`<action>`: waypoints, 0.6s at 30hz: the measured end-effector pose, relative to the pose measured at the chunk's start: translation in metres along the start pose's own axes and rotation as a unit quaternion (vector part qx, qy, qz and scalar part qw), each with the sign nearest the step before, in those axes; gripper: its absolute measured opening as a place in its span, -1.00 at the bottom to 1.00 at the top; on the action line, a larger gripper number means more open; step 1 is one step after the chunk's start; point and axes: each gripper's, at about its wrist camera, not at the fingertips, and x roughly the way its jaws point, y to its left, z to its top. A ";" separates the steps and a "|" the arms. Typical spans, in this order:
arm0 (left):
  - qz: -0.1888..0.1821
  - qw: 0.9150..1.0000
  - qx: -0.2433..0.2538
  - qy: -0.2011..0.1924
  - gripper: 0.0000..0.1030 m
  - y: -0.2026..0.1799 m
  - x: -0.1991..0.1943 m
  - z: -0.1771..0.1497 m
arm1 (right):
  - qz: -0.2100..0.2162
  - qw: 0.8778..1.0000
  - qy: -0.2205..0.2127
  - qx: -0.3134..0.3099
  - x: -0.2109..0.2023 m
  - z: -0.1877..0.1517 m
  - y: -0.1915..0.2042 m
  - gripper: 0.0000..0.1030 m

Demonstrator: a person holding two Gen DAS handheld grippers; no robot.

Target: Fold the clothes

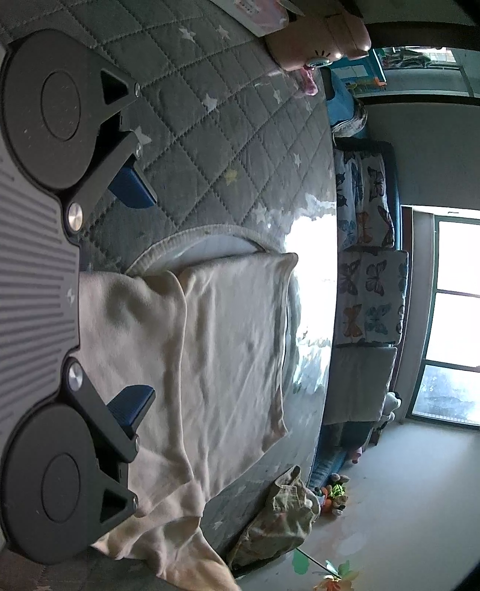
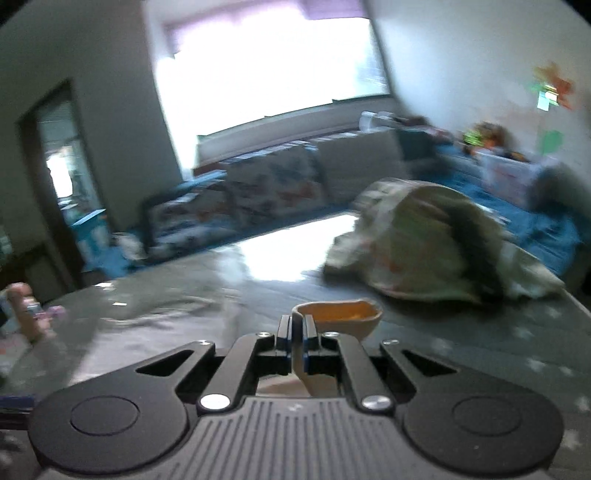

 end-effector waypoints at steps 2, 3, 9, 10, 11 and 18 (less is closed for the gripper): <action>0.003 1.000 -0.003 -0.002 1.00 0.003 -0.002 -0.001 | 0.032 0.999 -0.003 -0.015 -0.002 0.006 0.023 -0.91; 0.004 1.000 -0.005 -0.003 1.00 0.005 -0.003 -0.001 | 0.048 0.999 -0.001 -0.022 -0.001 0.009 0.035 -0.91; 0.004 1.000 -0.021 -0.009 1.00 0.017 -0.011 -0.005 | 0.132 0.989 0.007 -0.062 0.007 0.017 0.107 -0.91; 0.004 1.000 -0.024 -0.009 1.00 0.020 -0.012 -0.006 | 0.144 0.987 0.009 -0.069 0.009 0.017 0.118 -0.91; 0.004 1.000 -0.026 -0.010 1.00 0.022 -0.013 -0.007 | 0.155 0.985 0.011 -0.076 0.011 0.015 0.130 -0.91; 0.006 0.999 -0.047 -0.019 1.00 0.039 -0.021 -0.011 | 0.205 0.971 0.050 -0.115 0.029 -0.004 0.195 -0.91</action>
